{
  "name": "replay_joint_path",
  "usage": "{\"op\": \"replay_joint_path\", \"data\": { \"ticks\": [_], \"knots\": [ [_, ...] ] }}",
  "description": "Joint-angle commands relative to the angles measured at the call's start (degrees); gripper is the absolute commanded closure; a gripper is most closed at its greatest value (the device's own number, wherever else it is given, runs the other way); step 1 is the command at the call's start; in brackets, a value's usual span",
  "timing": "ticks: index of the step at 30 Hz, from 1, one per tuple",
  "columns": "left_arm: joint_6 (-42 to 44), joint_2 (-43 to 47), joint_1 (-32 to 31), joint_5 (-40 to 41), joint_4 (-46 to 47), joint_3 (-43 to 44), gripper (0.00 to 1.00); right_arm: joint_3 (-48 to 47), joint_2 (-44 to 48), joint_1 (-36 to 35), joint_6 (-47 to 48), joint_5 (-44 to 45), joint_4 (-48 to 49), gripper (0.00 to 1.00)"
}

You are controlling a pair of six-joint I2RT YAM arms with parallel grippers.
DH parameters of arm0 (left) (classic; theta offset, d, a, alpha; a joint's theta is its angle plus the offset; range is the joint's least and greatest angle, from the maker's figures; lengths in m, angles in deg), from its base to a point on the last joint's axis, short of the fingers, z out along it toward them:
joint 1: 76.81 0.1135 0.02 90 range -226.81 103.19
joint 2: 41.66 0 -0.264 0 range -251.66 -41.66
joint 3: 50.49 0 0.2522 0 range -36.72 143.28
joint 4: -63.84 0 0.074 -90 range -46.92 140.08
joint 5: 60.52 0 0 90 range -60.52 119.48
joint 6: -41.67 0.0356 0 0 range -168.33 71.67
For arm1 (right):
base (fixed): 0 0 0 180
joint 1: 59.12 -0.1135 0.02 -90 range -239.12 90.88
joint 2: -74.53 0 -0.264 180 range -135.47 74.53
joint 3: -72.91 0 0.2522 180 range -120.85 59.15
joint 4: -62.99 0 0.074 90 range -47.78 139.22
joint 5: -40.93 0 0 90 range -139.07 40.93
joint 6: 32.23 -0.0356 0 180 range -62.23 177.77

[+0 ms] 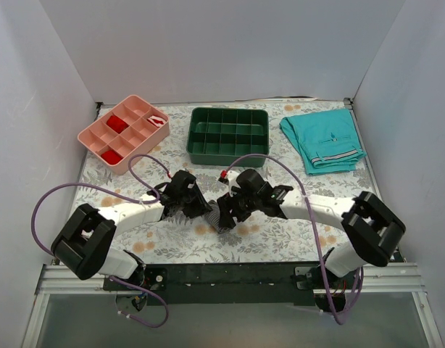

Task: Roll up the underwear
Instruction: Roll the underwear to the center of the board.

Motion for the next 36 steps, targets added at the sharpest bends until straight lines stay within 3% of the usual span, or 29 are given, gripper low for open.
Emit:
{"op": "replay_joint_path", "data": {
  "ticks": [1,11,23,26,32,36],
  "knots": [
    [1.3,-0.4,-0.2,1.5,-3.8,1.4,0.73,-0.2,6.4,-4.4,4.8,18.3,-3.2,0.23],
    [1.3,-1.5,-0.2,1.2,-4.2,1.7,0.73,-6.0,1.2,-13.6,7.7,25.4,-5.4,0.24],
    [1.5,-1.8,-0.2,1.2,-4.3,1.6,0.73,-10.0,-6.0,-16.4,8.6,30.8,-5.6,0.27],
    [1.4,-1.6,-0.2,1.3,-4.5,1.5,0.73,-9.6,-6.8,-16.5,8.1,32.9,-7.0,0.34],
    [1.3,-1.7,-0.2,1.5,-4.5,1.4,0.73,-6.9,-5.3,-16.7,7.2,32.2,-5.9,0.63],
    [1.4,-1.7,-0.2,1.5,-4.5,1.3,0.73,-6.4,-4.9,-16.7,6.7,30.5,-5.6,0.75]
  ]
}}
